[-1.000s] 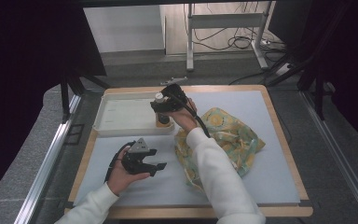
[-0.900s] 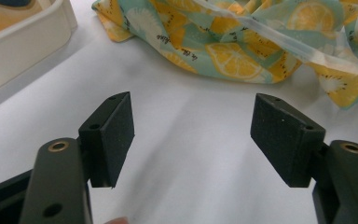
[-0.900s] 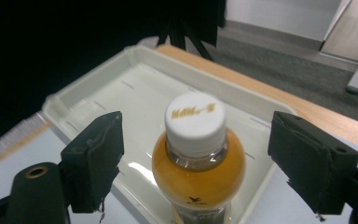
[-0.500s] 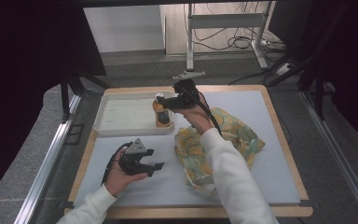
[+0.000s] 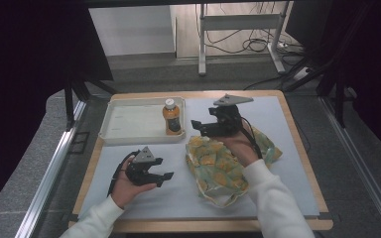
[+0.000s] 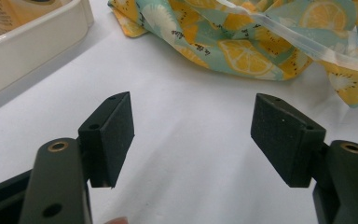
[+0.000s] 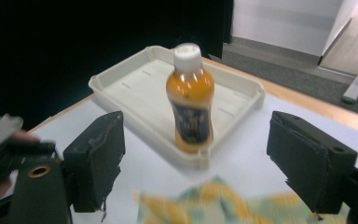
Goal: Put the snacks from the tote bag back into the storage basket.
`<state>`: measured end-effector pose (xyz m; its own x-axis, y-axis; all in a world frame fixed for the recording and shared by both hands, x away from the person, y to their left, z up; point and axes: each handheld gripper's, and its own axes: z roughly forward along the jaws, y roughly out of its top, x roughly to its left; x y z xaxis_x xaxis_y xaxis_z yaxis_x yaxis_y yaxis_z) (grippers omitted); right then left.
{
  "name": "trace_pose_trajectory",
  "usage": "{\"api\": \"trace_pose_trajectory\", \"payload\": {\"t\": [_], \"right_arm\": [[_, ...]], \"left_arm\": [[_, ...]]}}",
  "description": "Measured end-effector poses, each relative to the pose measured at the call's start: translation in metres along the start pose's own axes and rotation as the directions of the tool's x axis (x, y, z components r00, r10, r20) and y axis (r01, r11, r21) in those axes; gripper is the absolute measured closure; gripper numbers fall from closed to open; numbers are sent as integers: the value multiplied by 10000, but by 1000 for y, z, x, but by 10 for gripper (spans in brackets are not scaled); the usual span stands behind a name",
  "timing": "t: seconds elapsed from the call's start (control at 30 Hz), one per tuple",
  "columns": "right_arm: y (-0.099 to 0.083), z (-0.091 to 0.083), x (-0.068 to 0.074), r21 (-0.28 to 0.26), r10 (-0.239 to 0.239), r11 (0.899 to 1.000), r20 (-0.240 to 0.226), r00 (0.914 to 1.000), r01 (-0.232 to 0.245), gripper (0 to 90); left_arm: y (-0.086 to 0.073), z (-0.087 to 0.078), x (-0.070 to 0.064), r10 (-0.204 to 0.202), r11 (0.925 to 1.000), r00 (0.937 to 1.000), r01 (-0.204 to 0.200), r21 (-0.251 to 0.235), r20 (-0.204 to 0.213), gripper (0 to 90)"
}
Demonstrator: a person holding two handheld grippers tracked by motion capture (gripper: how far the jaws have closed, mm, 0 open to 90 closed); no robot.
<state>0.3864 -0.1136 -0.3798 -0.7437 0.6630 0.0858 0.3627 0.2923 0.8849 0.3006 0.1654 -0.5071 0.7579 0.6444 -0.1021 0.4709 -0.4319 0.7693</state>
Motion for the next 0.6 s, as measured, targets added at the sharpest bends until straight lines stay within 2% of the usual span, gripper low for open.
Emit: {"api": "trace_pose_trajectory", "payload": {"t": [0.17,0.33,0.53,0.6], "right_arm": [[-30,-29,-5,-61,79,10000,233,9997,-78,196],[-61,-53,-12,-81,383,9992,489,9981,-380,197],[-94,-69,-20,64,730,9973,776,9943,-737,197],[-105,-73,-23,27,879,9961,727,9935,-883,197]], "left_arm": [[0,0,-1,-17,10000,10000,17,-4,-5,300],[0,0,0,-71,10000,10000,71,-6,-58,299],[-1,1,0,-109,9999,9999,110,53,-128,299],[-2,1,1,-137,9999,9998,137,59,-127,298]]}}
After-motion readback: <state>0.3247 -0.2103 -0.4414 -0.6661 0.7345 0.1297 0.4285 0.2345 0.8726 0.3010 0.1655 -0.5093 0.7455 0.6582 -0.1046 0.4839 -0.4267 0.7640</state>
